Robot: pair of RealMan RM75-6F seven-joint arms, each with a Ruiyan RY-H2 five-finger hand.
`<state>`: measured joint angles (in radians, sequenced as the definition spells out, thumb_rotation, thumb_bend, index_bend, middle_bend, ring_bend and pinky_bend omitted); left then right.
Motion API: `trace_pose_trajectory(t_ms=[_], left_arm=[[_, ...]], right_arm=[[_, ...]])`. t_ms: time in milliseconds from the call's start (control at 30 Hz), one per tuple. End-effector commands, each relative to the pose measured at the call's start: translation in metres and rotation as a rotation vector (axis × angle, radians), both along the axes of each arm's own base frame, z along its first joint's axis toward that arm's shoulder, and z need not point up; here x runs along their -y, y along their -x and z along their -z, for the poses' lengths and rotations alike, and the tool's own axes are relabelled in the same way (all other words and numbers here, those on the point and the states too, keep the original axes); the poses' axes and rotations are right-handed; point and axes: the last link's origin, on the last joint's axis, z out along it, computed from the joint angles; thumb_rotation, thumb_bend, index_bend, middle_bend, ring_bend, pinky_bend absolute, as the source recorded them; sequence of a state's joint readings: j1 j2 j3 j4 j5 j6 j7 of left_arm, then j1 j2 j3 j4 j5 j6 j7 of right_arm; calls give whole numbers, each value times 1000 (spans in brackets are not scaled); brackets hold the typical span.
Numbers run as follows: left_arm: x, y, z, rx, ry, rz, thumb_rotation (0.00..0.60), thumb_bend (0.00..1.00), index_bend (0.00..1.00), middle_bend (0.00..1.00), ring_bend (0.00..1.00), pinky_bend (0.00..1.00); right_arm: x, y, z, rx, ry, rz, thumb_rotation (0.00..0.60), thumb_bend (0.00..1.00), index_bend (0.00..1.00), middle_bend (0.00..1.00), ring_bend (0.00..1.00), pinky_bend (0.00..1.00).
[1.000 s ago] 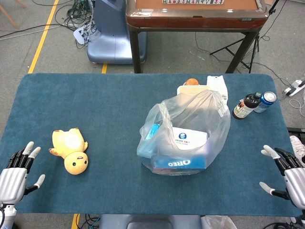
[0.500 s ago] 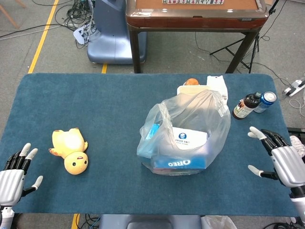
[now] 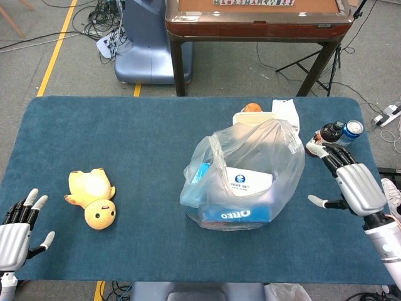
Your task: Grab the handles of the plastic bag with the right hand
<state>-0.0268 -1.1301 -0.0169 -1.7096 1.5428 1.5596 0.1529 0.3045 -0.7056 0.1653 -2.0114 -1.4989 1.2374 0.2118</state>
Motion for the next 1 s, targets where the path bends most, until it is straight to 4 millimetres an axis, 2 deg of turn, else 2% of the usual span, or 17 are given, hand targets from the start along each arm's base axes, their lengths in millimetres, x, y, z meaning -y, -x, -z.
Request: trace_pose_trajectory(t_ms=[33, 267, 567, 800, 1000], left_arm=[[-1, 0, 0, 0, 0, -1, 600, 266, 104, 0, 64, 92], [-2, -1, 1, 0, 2, 0, 600, 266, 105, 0, 64, 92], [-1, -2, -1, 2, -1, -8, 600, 266, 106, 0, 64, 92], [1, -1, -4, 4, -6, -16, 600, 266, 106, 0, 64, 92], [1, -3, -5, 4, -6, -9, 600, 266, 107, 0, 64, 92]], right_arm=[[7, -7, 2, 1, -15, -15, 600, 0, 95, 147, 65, 89], [25, -22, 9, -1, -62, -45, 600, 0, 95, 147, 65, 89], [41, -41, 35, 38, -134, -135, 600, 0, 95, 151, 65, 89], [44, -49, 49, 162, -190, -184, 600, 0, 95, 176, 65, 89], [42, -54, 62, 310, -322, -206, 600, 0, 95, 187, 65, 89]])
